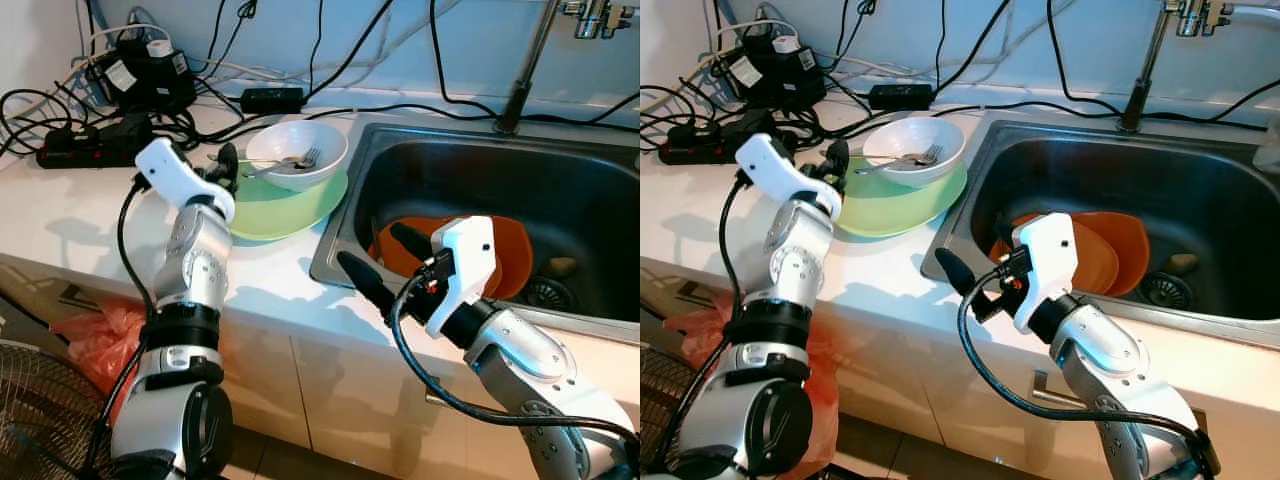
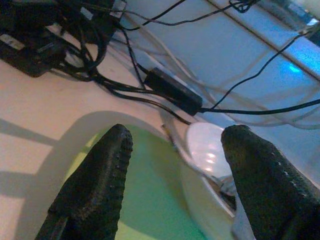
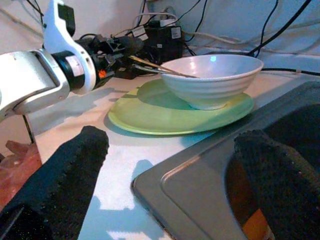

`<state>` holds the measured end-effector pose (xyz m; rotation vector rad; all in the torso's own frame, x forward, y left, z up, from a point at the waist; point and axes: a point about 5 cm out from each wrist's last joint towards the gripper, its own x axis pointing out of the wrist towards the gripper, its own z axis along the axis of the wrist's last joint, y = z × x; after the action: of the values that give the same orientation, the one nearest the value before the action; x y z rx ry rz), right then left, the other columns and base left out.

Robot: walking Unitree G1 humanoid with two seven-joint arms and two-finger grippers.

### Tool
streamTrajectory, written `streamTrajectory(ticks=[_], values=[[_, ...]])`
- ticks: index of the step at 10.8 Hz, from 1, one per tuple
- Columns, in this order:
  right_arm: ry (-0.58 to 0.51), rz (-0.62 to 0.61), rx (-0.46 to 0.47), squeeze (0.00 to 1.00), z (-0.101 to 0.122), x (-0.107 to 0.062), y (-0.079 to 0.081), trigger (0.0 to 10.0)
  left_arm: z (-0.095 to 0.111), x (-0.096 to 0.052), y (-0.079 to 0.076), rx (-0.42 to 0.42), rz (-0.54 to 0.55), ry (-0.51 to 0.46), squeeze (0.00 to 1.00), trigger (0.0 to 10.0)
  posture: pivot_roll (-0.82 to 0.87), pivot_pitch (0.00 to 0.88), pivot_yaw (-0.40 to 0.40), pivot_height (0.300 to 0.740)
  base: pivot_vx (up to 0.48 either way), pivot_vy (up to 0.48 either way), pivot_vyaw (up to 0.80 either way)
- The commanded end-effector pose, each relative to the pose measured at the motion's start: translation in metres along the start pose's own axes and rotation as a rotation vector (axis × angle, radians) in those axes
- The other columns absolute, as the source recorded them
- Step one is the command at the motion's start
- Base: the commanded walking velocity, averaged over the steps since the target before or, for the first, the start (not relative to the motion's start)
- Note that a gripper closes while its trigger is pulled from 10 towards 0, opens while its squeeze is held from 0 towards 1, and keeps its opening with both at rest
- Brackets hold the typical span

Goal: Kitchen organization

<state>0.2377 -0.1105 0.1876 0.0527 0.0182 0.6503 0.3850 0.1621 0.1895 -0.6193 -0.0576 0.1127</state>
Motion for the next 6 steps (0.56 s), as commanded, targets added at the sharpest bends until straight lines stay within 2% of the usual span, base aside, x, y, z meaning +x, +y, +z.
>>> streamTrajectory(ticks=[1,6], values=[[-0.011,0.013,-0.005,0.00,0.0046,-0.0016,0.0023,10.0,0.0046,0.0022,-0.0006,-0.008,-0.007,-0.014,0.00,0.0,-0.19,0.000,0.099,0.740,0.000,0.000,0.00],[-0.011,0.006,-0.006,0.00,0.0046,-0.0017,0.0016,10.0,0.0053,0.0043,-0.0035,-0.026,-0.018,-0.016,0.00,0.0,-0.19,0.000,0.103,0.740,0.000,0.000,0.00]])
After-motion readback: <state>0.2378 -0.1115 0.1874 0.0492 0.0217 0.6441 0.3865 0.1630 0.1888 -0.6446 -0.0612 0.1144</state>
